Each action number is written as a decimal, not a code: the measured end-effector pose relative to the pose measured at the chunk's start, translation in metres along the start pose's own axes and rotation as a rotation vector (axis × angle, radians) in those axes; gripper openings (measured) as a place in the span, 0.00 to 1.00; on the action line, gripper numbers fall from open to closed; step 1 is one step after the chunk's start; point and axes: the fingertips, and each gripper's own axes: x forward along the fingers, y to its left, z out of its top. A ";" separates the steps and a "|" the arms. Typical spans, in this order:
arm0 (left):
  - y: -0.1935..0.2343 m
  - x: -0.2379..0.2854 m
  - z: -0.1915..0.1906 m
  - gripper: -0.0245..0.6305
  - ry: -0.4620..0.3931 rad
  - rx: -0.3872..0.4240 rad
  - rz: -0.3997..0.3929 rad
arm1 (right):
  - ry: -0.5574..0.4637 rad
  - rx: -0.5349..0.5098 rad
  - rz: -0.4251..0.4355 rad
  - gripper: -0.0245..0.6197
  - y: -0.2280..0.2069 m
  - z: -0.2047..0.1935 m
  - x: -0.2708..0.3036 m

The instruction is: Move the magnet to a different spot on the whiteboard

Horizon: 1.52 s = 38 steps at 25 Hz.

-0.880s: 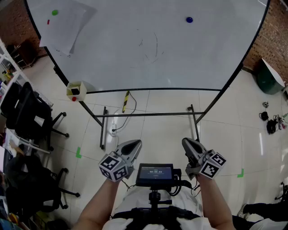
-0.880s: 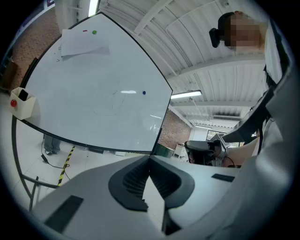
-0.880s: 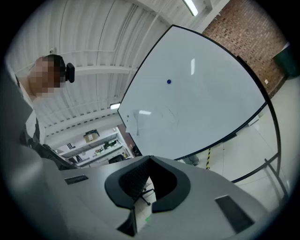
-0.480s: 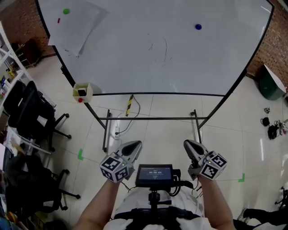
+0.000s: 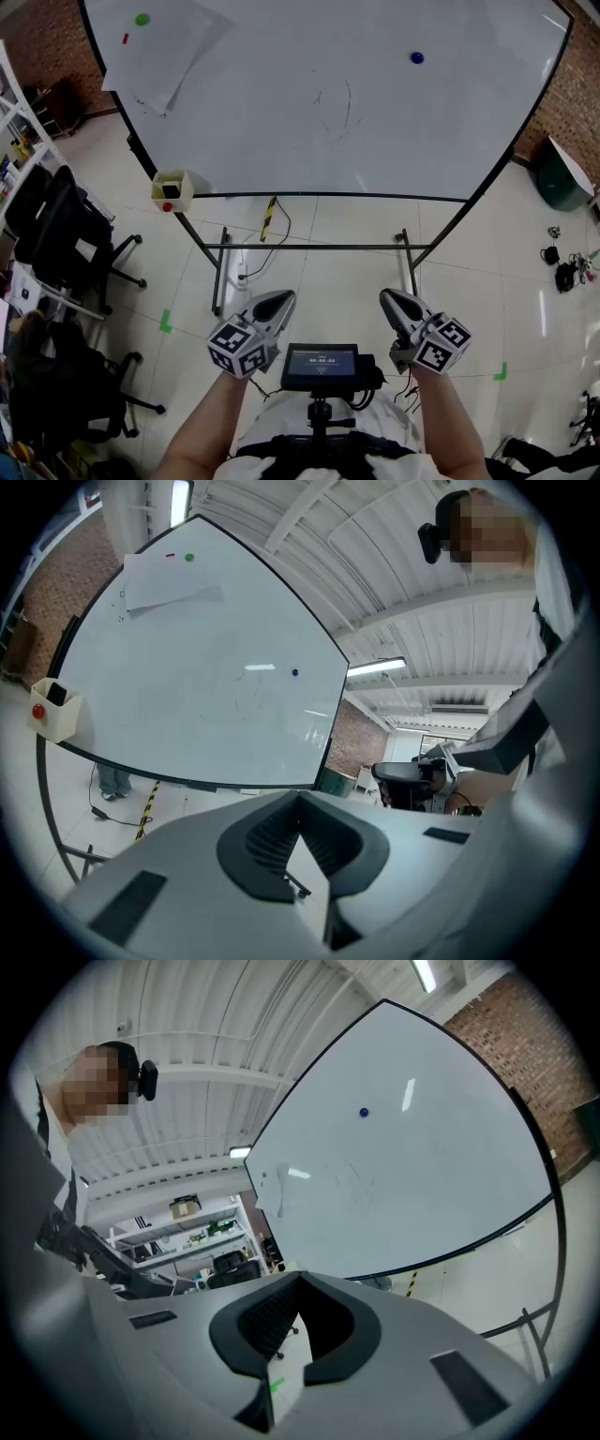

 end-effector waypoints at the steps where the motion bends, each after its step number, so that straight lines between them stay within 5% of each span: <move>1: 0.000 0.002 0.001 0.05 0.001 0.001 0.000 | -0.002 -0.003 0.005 0.05 -0.001 0.002 0.001; 5: 0.013 0.015 0.009 0.05 -0.008 0.020 0.003 | -0.021 -0.018 0.023 0.05 -0.015 0.011 0.023; 10: 0.031 0.004 0.001 0.05 0.041 -0.005 0.074 | -0.003 0.081 0.059 0.05 -0.026 -0.006 0.043; 18: 0.072 0.055 0.055 0.05 0.013 0.036 0.118 | -0.051 0.066 0.123 0.05 -0.072 0.053 0.095; 25: 0.096 0.107 0.097 0.05 -0.005 0.082 0.106 | -0.051 0.025 0.097 0.05 -0.125 0.087 0.114; 38: 0.105 0.195 0.128 0.05 -0.011 0.088 0.098 | -0.093 -0.046 0.129 0.05 -0.193 0.150 0.132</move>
